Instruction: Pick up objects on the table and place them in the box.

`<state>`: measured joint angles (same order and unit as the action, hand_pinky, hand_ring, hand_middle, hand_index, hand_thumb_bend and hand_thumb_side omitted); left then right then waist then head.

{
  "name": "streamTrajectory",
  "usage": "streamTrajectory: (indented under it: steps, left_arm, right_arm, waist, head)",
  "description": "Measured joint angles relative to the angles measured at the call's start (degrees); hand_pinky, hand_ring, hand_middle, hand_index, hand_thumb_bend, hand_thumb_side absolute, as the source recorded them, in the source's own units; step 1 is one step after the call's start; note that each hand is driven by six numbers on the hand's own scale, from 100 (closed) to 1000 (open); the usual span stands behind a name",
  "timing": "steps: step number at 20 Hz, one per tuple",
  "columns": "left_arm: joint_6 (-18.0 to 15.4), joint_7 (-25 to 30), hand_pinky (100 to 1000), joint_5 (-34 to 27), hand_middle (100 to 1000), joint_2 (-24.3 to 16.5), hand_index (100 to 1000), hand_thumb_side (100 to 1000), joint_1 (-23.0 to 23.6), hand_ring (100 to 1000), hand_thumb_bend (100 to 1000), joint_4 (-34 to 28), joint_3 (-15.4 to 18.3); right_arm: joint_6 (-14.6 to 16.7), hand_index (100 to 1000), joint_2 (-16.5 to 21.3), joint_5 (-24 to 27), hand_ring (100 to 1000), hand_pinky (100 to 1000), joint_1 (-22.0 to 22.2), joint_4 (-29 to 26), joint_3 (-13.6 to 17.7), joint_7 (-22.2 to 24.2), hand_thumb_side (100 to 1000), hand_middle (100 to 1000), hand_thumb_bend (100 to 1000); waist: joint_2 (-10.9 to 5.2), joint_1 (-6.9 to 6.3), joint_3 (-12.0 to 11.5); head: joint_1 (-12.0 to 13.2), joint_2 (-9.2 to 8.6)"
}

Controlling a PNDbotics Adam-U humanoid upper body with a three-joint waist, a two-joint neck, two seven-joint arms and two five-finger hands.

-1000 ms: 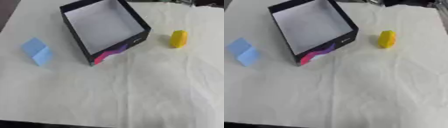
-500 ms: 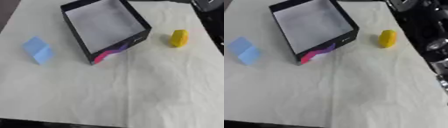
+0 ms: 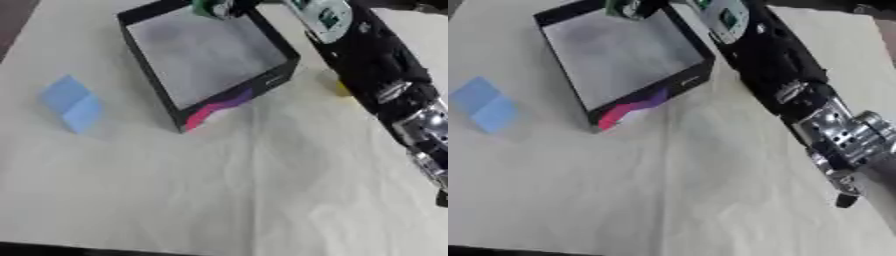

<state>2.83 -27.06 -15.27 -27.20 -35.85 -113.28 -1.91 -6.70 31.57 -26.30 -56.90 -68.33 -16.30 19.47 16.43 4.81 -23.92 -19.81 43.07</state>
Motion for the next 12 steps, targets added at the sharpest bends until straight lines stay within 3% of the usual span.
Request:
streamTrajectory:
  steps: [5, 6, 7, 12]
  left_arm:
    - [0.1, 0.1, 698, -0.2, 786, 0.0, 820, 505, 0.1, 604, 436, 0.2, 0.0]
    - [0.1, 0.1, 698, -0.2, 786, 0.0, 820, 505, 0.1, 604, 436, 0.2, 0.0]
    - [0.1, 0.1, 698, -0.2, 786, 0.0, 820, 505, 0.2, 604, 436, 0.2, 0.0]
    - [0.1, 0.1, 697, -0.3, 786, 0.0, 820, 507, 0.5, 604, 437, 0.2, 0.0]
  right_arm:
    - [2.2, 857, -0.6, -3.4, 832, 910, 0.6, 0.7, -0.4, 0.4, 168, 766, 385]
    - [2.6, 857, -0.6, -4.0, 832, 910, 0.7, 0.6, -0.4, 0.6, 168, 766, 385]
    - [3.0, 888, -0.6, -4.6, 880, 934, 0.8, 0.5, -0.4, 0.8, 255, 820, 403]
    - [3.7, 901, -0.5, -6.8, 899, 947, 1.0, -0.4, -0.2, 1.2, 275, 849, 413]
  waist:
    - [0.09, 0.00, 0.0]
    - [0.09, 0.00, 0.1]
    - [0.09, 0.00, 0.1]
    - [0.09, 0.00, 0.4]
  head:
    - [0.0, 0.00]
    - [0.0, 0.00]
    - [0.1, 0.00]
    - [0.6, 0.02]
